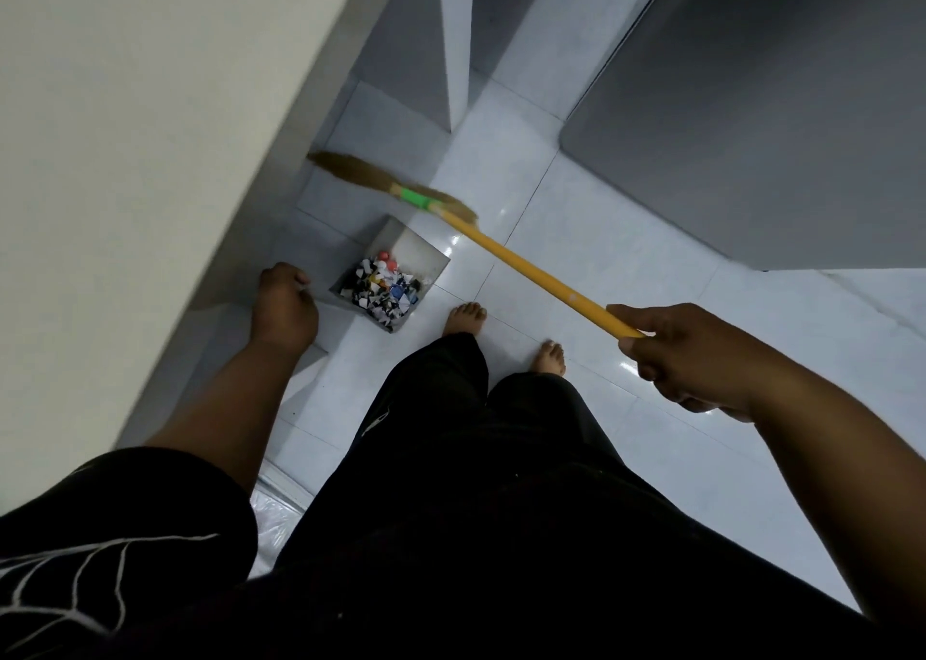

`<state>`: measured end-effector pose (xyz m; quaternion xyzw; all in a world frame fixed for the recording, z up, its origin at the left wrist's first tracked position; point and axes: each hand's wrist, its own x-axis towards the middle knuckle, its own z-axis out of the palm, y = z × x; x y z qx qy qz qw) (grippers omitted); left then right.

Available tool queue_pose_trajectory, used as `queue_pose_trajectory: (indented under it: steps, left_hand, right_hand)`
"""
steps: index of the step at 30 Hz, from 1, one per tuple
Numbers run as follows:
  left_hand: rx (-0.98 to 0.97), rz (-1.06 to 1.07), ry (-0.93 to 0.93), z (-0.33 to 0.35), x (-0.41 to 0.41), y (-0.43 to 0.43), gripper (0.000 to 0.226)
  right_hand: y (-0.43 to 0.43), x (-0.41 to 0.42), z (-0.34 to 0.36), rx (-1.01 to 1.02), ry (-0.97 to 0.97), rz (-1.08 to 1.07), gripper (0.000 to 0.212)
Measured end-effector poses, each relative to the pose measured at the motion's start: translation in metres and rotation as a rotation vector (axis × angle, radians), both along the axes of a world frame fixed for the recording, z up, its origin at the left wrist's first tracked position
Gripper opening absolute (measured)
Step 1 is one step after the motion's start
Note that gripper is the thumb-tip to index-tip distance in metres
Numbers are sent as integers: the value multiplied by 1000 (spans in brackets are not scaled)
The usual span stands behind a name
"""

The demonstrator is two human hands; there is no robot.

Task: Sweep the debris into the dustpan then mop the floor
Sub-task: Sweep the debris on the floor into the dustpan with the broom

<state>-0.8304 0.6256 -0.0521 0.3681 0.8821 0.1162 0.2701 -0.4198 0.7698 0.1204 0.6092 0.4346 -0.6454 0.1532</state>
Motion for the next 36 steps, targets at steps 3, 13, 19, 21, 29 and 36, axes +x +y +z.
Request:
queue_pose_trajectory:
  steps: [3,13,19,21,29,36]
  left_hand:
    - [24,-66,3,7,10,11,18]
    - [66,-368,-32,18,60,73,19]
    - [79,-594,-53,19,111,115,18]
    - [81,-666,-50,21,133,129,19]
    - [102,-936,-65,33,228,166,18]
    - [67,-1026,-83,39,321,167,15]
  right_hand:
    - [-6,9,3,22,-40,-56,25]
    - [-64,55,13,16,-132,-417,25]
    - [-118,97,18,6,-147,-708,22]
    - [-138,109,19,7,-143,-810,16]
    - [-217,155,20,-1,-155,-1148,11]
    - [-275,210,15,2,-163,-1375,9]
